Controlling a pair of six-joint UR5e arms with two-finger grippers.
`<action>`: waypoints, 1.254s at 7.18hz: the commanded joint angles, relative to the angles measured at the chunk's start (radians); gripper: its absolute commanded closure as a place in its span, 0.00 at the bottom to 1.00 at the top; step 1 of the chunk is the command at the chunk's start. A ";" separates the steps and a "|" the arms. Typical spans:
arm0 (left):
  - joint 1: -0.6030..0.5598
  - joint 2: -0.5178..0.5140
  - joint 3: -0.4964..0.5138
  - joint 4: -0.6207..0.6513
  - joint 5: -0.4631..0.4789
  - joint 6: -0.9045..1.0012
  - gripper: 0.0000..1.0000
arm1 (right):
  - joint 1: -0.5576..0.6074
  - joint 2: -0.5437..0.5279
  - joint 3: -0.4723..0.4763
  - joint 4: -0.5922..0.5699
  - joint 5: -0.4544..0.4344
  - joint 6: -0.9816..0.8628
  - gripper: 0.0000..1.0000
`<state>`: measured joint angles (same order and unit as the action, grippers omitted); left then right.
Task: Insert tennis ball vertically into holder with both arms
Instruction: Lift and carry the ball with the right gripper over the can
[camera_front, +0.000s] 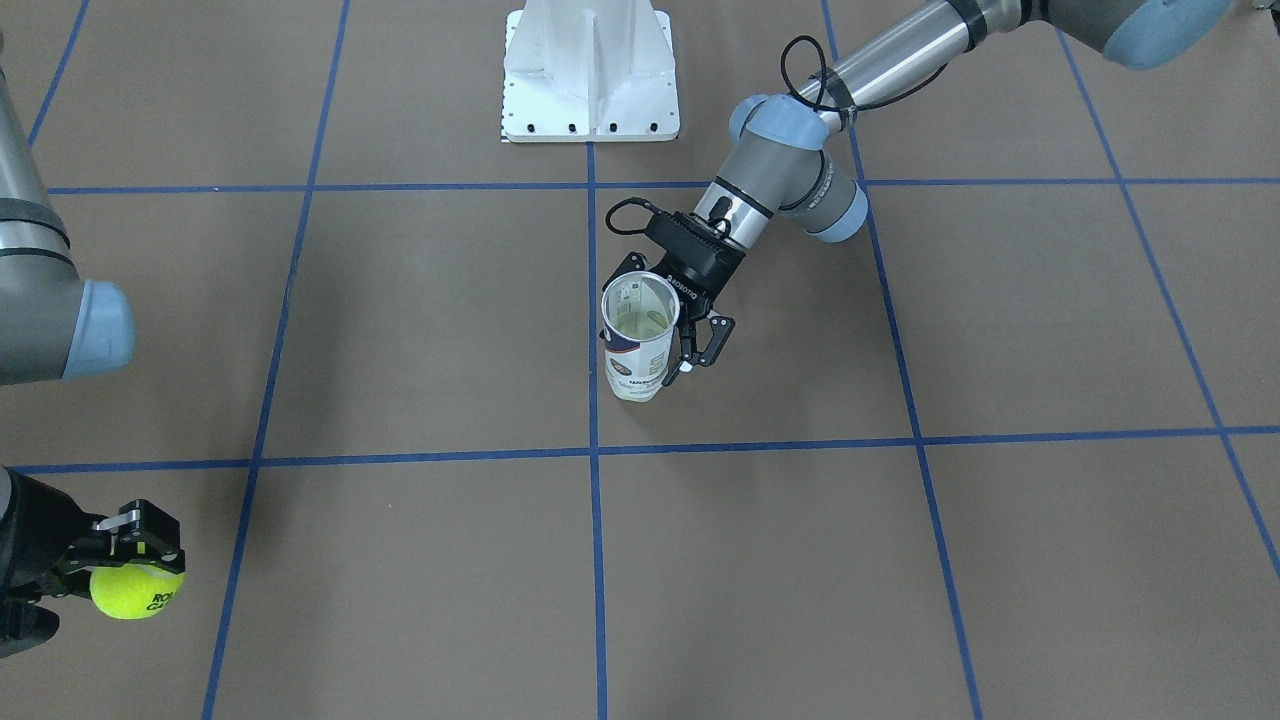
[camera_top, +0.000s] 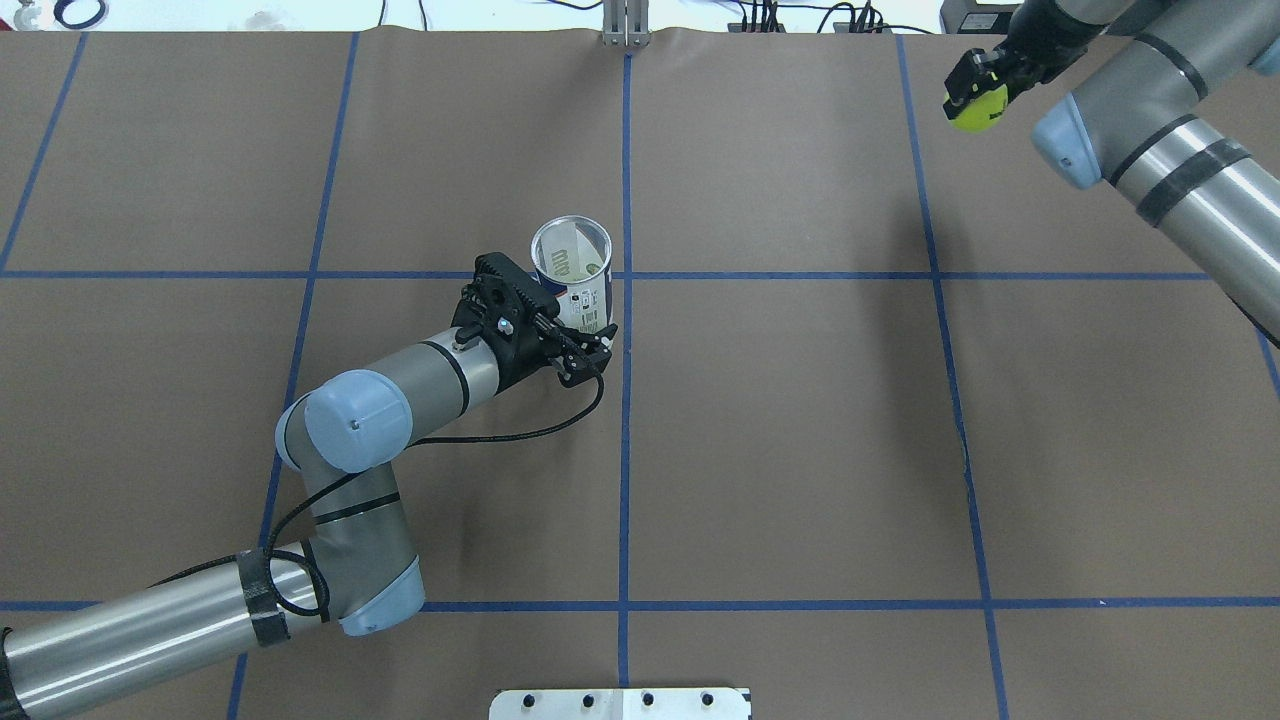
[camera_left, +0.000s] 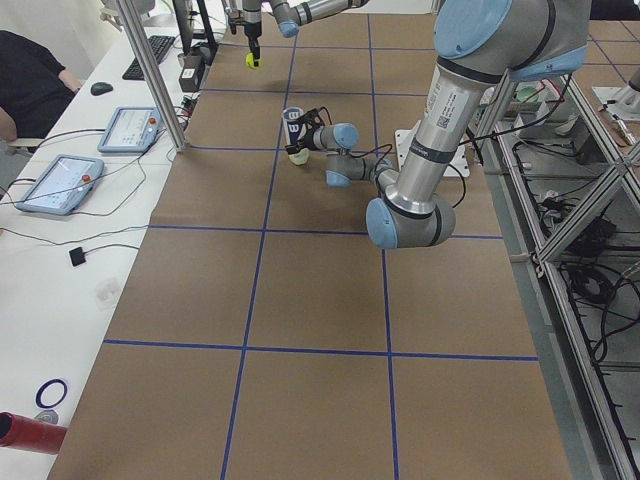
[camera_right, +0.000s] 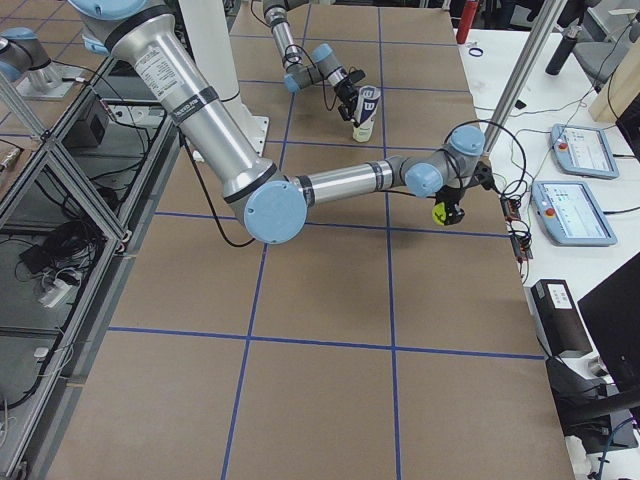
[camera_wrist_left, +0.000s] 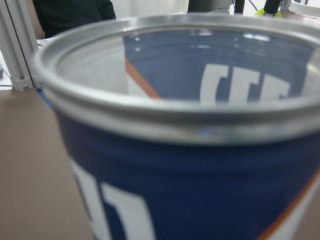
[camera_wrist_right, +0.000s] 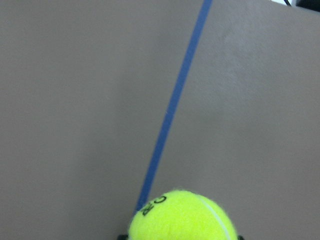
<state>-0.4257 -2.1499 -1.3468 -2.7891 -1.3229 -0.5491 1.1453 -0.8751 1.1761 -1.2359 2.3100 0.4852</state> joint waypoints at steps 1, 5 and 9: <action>0.002 -0.001 0.000 -0.001 -0.001 0.000 0.01 | -0.070 0.094 0.130 -0.087 0.031 0.264 1.00; 0.002 -0.011 0.000 -0.001 -0.001 -0.002 0.01 | -0.179 0.148 0.313 -0.112 0.029 0.554 1.00; 0.002 -0.011 0.003 -0.001 -0.001 -0.002 0.01 | -0.356 0.280 0.387 -0.324 -0.058 0.592 1.00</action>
<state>-0.4233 -2.1613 -1.3444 -2.7903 -1.3238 -0.5507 0.8476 -0.6300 1.5511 -1.4990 2.2867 1.0731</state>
